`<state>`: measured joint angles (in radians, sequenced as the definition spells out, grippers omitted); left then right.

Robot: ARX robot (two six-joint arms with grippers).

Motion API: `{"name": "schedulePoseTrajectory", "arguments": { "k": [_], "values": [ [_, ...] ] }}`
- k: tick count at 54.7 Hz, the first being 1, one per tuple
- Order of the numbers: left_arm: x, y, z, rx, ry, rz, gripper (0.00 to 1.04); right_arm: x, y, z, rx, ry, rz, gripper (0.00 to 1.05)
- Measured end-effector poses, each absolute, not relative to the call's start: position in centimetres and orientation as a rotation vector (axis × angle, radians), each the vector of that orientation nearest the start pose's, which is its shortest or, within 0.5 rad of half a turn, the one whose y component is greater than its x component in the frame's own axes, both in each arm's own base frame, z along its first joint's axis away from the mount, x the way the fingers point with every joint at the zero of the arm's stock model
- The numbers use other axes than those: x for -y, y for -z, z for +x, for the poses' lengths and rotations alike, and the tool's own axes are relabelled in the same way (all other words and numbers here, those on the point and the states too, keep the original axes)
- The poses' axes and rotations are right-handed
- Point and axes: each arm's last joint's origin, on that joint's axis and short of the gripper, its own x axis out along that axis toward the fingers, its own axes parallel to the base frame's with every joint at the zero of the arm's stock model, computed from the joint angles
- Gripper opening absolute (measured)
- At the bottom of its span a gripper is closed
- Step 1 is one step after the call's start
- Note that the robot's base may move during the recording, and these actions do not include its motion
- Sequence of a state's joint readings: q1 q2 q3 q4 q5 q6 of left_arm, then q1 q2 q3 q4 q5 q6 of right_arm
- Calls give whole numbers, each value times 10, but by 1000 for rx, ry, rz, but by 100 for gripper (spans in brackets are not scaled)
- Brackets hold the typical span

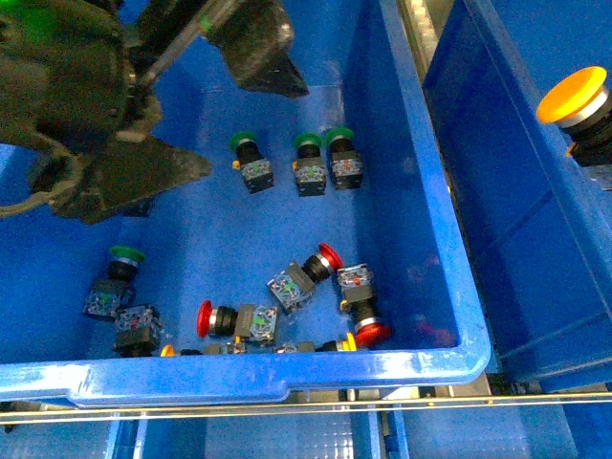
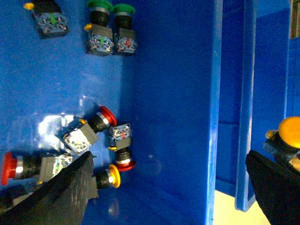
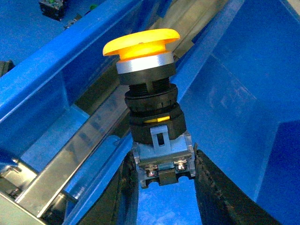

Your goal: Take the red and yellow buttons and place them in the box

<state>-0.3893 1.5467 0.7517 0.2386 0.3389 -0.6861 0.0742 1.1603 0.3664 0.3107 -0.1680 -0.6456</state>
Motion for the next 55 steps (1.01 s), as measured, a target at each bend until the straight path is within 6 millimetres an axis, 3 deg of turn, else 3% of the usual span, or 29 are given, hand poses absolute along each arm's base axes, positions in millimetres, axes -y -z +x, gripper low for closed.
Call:
{"name": "schedulePoseTrajectory", "arguments": {
  "k": [12,29,42,49,52,55],
  "values": [
    [77,-191,233,-749,458,-517,97,-10,-183,215,-380,-305,-608,26],
    [8,-161,156,-731,312,-373,97,-8,-198,206,-367,-202,-566,26],
    [-6,-155,119,-727,329,-305,97,-9,-207,195,-362,-159,-528,26],
    [0,-149,108,-260,80,-41,76,-9,-211,190,-355,-134,-506,26],
    [0,-167,100,-38,18,-13,64,-10,-212,187,-355,-120,-483,26],
    [-1,-170,98,8,-14,-12,49,-12,-212,184,-353,-117,-473,26]
  ]
}}
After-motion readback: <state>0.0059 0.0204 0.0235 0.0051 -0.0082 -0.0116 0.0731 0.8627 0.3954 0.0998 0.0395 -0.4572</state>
